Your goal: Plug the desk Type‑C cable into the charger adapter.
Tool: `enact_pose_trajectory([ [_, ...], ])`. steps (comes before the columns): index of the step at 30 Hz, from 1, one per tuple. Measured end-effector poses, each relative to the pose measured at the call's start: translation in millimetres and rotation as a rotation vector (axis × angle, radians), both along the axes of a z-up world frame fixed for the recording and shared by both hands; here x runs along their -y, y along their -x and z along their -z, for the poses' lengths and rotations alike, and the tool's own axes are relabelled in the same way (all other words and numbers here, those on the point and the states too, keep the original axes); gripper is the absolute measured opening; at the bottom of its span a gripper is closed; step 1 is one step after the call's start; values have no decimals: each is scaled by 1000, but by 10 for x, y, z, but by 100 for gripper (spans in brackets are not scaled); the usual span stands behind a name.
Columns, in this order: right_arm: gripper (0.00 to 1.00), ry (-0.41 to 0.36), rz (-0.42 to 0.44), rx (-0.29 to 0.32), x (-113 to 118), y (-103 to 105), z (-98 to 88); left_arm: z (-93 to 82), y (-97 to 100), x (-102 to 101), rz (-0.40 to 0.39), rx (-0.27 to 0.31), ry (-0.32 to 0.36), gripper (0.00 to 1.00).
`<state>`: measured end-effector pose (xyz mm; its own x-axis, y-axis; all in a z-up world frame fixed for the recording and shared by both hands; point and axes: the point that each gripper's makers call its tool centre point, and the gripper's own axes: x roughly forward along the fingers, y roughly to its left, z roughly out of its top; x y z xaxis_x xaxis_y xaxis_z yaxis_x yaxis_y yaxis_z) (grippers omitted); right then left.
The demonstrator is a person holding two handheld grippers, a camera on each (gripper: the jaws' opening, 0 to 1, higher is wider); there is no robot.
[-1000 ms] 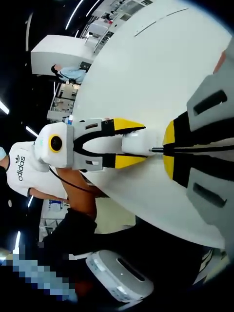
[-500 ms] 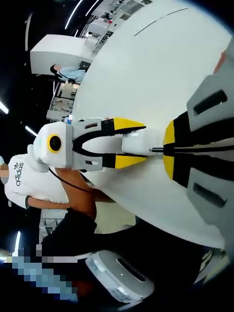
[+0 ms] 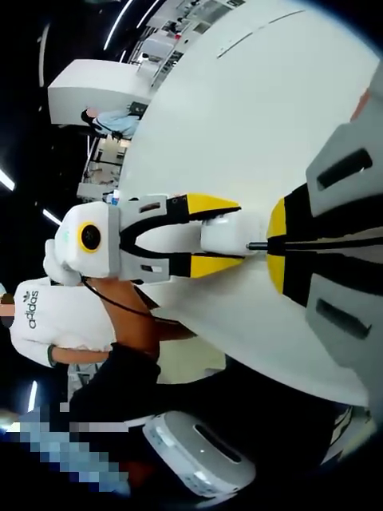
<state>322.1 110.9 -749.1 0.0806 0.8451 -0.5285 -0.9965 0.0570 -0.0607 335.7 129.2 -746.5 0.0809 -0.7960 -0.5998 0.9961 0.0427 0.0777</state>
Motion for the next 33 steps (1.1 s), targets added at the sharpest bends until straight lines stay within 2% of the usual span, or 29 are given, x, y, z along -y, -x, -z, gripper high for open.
enact_pose_trajectory([
  [15, 0, -30, 17, -22, -3, -6, -2, 4, -15, 2, -3, -9, -4, 25],
  [20, 0, -18, 6, -2, -11, -4, -5, 3, -26, -2, 1, -16, -10, 24],
  [33, 0, -13, -1, -24, -57, -3, -2, 11, -16, 7, 6, -22, -20, 24],
])
